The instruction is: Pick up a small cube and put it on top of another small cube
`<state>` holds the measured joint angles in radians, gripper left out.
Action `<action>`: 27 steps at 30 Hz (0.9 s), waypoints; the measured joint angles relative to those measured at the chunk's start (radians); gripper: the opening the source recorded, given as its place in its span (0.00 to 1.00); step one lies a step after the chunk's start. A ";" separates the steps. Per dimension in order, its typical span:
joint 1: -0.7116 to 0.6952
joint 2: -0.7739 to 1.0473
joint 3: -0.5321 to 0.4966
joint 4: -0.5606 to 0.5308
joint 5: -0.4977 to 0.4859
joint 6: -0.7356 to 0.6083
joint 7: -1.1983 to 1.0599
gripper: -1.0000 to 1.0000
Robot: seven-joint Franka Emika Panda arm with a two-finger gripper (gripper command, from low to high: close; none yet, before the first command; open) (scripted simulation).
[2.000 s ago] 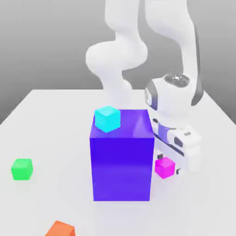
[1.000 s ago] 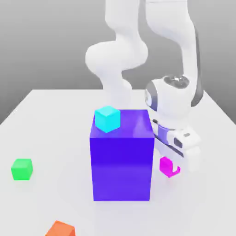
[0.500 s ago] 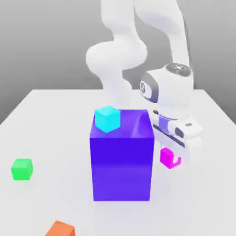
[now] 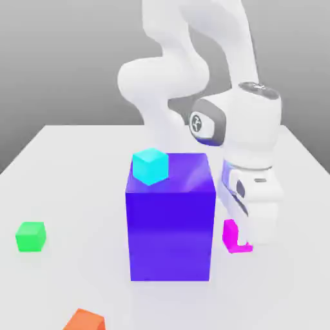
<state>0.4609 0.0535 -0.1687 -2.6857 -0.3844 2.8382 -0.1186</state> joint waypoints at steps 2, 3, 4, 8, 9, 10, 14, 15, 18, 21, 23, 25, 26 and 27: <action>-0.027 0.026 -0.027 0.077 -0.050 -0.032 0.097 0.00; -0.036 0.038 -0.042 0.115 -0.073 -0.049 0.142 0.00; -0.043 0.049 -0.058 0.153 -0.094 -0.066 0.185 0.00; -0.126 0.067 -0.126 0.232 -0.098 -0.151 0.122 0.00; -0.152 0.067 -0.141 0.240 -0.090 -0.171 0.078 0.00; -0.178 0.067 -0.156 0.245 -0.081 -0.190 0.031 0.00; -0.281 0.063 -0.216 0.259 -0.045 -0.263 -0.165 0.00; -0.308 0.062 -0.231 0.263 -0.036 -0.282 -0.214 0.00; -0.385 0.058 -0.275 0.270 -0.013 -0.333 -0.359 0.00; -0.447 0.039 -0.298 0.242 0.019 -0.329 -0.509 0.00; -0.487 0.024 -0.309 0.217 0.043 -0.316 -0.610 0.00; -0.525 0.009 -0.320 0.190 0.069 -0.302 -0.713 0.00; -0.543 0.001 -0.325 0.177 0.082 -0.295 -0.764 0.00; -0.560 -0.006 -0.331 0.164 0.096 -0.288 -0.817 0.00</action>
<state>-0.0986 0.0472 -0.4998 -2.5219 -0.2879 2.5503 -0.9353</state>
